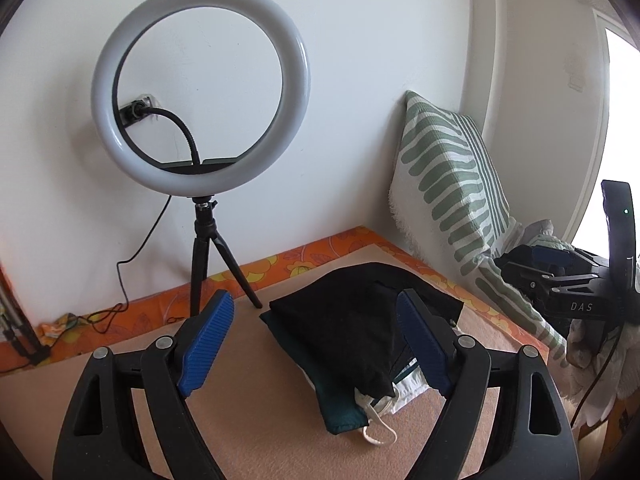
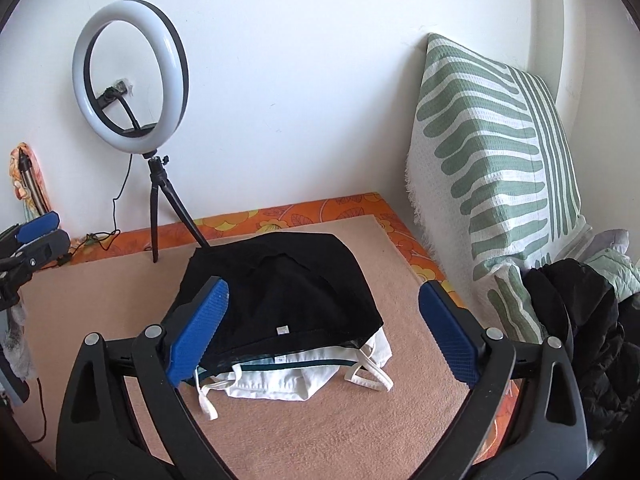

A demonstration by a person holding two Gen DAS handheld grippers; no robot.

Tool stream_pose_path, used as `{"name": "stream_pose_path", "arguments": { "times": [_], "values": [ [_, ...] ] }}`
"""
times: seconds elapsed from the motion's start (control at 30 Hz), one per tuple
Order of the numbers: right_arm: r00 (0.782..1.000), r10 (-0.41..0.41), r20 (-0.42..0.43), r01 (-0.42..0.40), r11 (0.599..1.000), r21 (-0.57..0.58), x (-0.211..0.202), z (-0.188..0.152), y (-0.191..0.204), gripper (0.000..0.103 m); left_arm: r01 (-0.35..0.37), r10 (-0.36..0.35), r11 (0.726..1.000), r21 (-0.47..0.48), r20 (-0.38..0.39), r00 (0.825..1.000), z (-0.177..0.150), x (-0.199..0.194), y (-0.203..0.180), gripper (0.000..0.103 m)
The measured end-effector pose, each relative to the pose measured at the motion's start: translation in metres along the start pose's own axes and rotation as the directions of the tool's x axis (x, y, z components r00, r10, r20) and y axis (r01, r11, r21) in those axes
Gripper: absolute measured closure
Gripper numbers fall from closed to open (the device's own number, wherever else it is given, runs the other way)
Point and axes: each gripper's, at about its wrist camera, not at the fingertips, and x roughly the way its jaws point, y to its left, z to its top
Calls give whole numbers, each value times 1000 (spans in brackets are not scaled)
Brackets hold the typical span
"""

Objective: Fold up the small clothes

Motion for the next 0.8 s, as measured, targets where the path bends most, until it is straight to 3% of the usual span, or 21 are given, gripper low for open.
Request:
{"name": "stream_pose_path", "arguments": {
  "times": [0.37,0.57,0.8],
  "values": [
    [998,-8,70,8,1000,5,-75,-34,50,0,-12,10,999,49,43,999,-36,-103,3,17],
    [997,7,72,-7,1000,-6,-100,-73,84,0,-26,24,999,41,49,999,-73,-149,5,5],
    [996,-2,85,-1,999,35,-115,-120,112,0,-86,86,995,45,2,996,-115,-175,9,1]
  ]
}}
